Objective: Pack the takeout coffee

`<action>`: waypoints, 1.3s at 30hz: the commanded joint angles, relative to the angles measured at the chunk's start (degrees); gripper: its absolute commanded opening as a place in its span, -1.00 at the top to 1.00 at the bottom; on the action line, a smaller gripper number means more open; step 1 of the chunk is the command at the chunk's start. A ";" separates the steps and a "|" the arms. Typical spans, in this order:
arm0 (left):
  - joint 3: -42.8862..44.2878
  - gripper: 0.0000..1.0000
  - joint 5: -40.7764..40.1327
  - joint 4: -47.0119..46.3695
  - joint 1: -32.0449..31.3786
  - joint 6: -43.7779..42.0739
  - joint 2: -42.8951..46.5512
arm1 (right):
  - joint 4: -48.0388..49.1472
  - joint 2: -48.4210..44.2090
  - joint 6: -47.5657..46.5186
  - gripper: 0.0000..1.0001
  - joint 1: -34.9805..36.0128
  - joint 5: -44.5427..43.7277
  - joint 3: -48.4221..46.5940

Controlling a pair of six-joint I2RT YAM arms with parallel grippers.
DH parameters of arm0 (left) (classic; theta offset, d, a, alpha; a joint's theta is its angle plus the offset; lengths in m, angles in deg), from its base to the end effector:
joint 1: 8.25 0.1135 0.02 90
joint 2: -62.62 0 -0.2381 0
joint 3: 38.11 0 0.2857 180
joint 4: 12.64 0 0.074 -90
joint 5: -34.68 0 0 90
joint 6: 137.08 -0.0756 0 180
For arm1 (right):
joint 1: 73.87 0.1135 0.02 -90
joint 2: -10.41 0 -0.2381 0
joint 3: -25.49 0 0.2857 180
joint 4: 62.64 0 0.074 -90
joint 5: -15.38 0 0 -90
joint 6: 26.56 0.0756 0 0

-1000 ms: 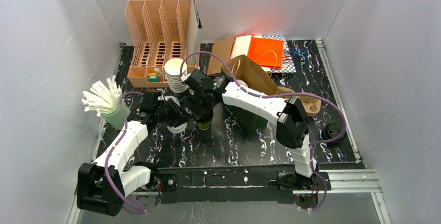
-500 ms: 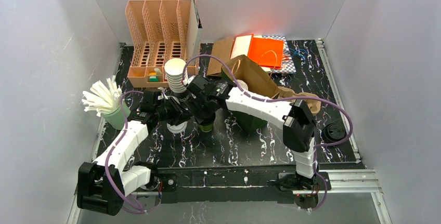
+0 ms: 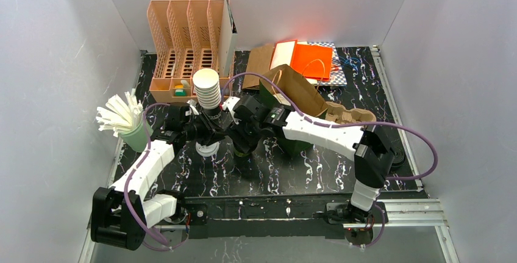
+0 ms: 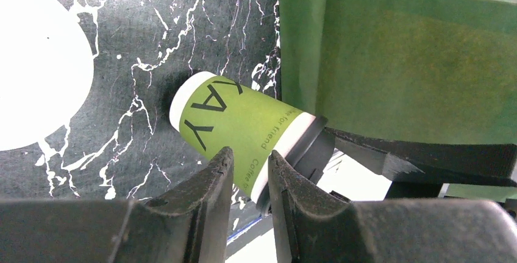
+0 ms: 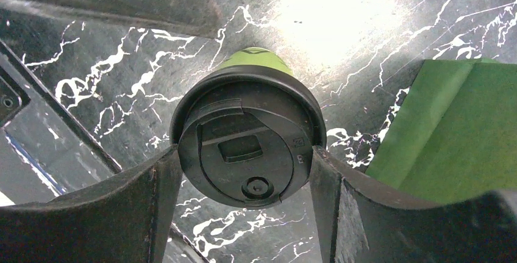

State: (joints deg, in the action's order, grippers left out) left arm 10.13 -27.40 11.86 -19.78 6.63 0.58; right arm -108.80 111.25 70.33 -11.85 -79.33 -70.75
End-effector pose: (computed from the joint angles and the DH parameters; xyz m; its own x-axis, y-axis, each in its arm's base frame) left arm 0.2833 -0.0939 0.1684 -0.7920 -0.5653 -0.2306 -0.1718 0.5688 -0.8043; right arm 0.2138 0.3892 0.2088 -0.4634 -0.6174 -0.6356 -0.8060 0.5918 0.0127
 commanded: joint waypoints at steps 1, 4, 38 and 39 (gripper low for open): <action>2.50 0.47 2.38 0.17 -0.24 -2.78 -1.58 | -9.27 2.81 -4.89 -0.02 0.99 4.02 3.70; 3.23 0.46 3.36 -0.97 -0.25 -3.30 -2.19 | -11.53 4.73 -5.48 -0.01 1.10 3.83 0.87; 1.13 0.45 4.77 -3.80 -7.34 6.62 -0.41 | -10.15 -4.21 -1.33 0.03 1.11 1.35 6.88; 1.19 0.45 4.23 -4.55 -8.64 6.85 -0.94 | -9.50 -4.76 -1.05 0.03 1.14 1.51 7.92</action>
State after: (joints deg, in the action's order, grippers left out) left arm 11.75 -22.99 8.69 -24.65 12.23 0.45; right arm -119.47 106.16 69.22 -10.74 -77.85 -67.65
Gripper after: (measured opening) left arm 0.280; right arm 0.782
